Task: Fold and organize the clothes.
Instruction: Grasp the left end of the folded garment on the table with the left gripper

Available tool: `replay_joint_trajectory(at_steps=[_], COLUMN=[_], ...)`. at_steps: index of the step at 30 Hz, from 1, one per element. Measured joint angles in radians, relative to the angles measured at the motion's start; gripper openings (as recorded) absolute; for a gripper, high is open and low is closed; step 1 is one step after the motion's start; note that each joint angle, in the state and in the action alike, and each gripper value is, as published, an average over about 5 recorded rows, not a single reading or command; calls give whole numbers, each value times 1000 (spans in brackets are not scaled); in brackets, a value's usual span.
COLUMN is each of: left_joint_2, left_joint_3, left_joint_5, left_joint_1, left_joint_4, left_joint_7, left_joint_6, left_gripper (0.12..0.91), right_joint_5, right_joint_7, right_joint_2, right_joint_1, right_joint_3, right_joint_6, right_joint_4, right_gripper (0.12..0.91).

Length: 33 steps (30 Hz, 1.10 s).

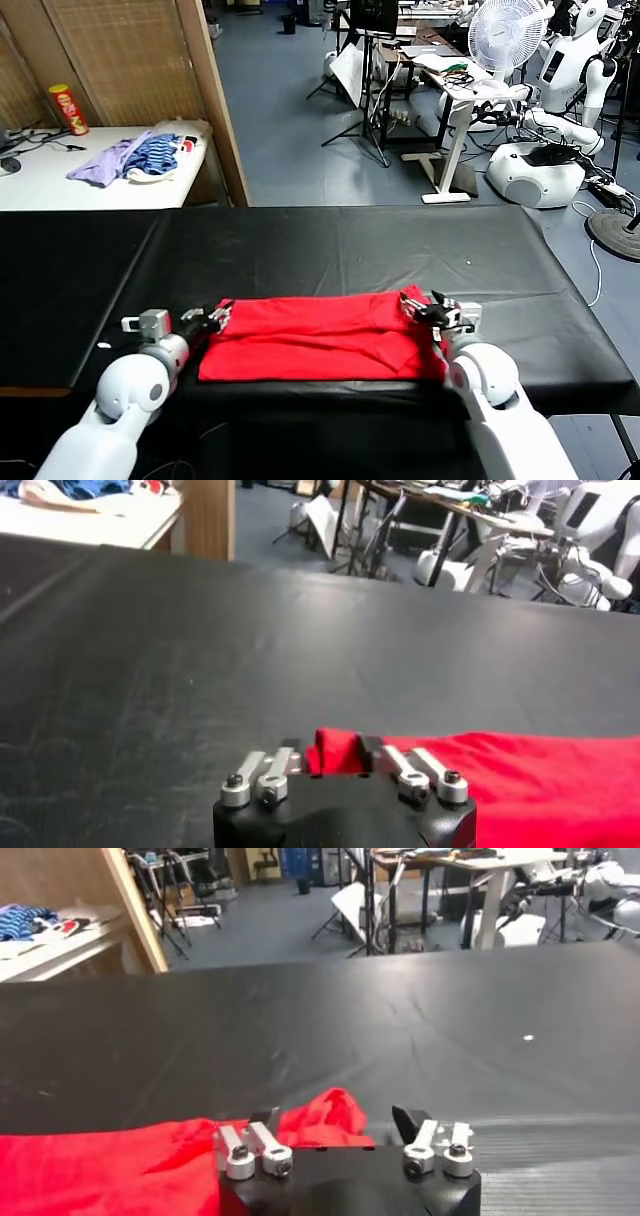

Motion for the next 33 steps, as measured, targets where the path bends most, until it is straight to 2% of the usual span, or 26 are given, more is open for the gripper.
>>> replay_joint_trajectory(at_steps=[3,6,8,12,15,20,21,23,26,30,33], left_joint_2=[-9,-22,-32,-50,-54,-43,-39,-31,-24,-29,-40], left_joint_3=[4,15,21,27,27,17,14,4,-17,-49,-62], left_joint_5=[53,151,219,298,319,305,297,276,221,126,110], left_joint_1=[3,1,-5,-11,-12,-11,-8,-1,18,56,92], left_joint_4=[11,29,44,63,66,62,59,49,26,-8,-21], left_joint_7=[13,22,23,29,34,35,36,38,35,29,37], left_joint_6=[-32,-89,-123,-148,-156,-159,-159,-155,-135,-118,-127], left_gripper=[134,130,128,128,178,490,524,640,767,795,798], right_joint_5=[-22,-52,-66,-71,-71,-51,-45,-32,-18,-14,-15], right_joint_7=[29,69,79,65,40,12,12,14,18,22,23], right_joint_2=[14,29,38,42,35,10,4,-10,-27,-35,-31], right_joint_1=[-4,-7,-8,-15,-28,-60,-69,-87,-112,-143,-163], right_joint_3=[-12,-27,-35,-37,-31,-9,-4,6,22,38,43], right_joint_6=[46,108,137,147,141,119,114,105,95,95,98], right_joint_4=[-9,-20,-26,-28,-15,44,61,97,148,202,230], right_gripper=[358,196,143,138,204,445,495,612,744,794,798])
